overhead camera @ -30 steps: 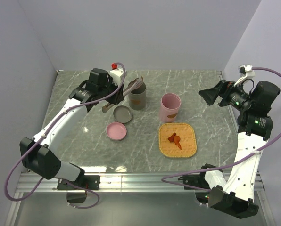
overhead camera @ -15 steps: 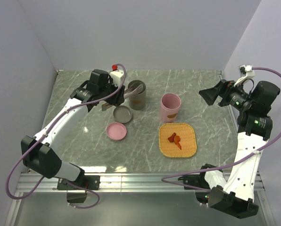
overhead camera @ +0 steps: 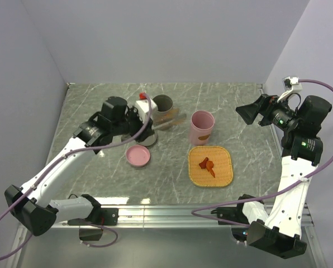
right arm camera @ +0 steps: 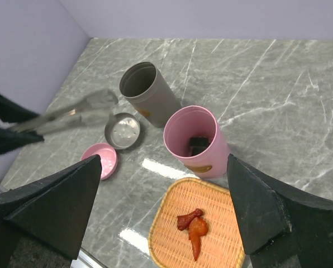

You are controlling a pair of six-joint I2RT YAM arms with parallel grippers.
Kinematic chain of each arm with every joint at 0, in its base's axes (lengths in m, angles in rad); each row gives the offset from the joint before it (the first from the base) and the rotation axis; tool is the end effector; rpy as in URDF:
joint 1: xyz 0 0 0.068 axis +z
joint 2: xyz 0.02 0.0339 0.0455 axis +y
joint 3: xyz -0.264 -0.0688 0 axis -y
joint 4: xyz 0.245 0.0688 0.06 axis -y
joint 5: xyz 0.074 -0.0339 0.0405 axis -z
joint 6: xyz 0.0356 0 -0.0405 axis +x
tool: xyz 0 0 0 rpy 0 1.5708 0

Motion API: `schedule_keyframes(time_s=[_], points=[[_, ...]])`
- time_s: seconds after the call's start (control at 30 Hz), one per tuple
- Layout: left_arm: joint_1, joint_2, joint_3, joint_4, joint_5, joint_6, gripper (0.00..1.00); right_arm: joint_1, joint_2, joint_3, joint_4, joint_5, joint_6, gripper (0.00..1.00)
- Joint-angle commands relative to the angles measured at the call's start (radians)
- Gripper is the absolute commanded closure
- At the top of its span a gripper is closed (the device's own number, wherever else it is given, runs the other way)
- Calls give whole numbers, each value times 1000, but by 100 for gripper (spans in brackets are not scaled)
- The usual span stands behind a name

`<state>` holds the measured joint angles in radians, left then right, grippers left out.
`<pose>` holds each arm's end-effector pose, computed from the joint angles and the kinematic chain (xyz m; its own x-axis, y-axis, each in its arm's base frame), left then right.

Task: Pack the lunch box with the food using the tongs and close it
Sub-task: Place the food into the lunch box, then pick up the food using the clamp

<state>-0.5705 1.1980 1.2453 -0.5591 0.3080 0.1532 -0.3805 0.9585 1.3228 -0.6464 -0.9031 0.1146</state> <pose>0.2129 -0.1494 0.3780 -0.2949 0.3620 -0.8843 0.7914 0.6112 -0.0137 0.1664 -0.0365 0.4462 -0.3106 0.2005 -0.9292 -0.4377 0.8376 0.3270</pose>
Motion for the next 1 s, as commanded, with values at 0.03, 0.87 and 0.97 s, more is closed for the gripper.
schedule_keyframes(time_s=[0.03, 0.87, 0.97], points=[[-104, -29, -69, -13, -3, 112, 50, -8, 2, 29, 31, -7, 7, 0], [-534, 164, -198, 162, -293, 6, 45, -14, -1, 27, 19, 1, -1, 0], [-537, 201, -164, 142, -302, 13, 45, -15, -4, 18, 27, -2, 0, 0]])
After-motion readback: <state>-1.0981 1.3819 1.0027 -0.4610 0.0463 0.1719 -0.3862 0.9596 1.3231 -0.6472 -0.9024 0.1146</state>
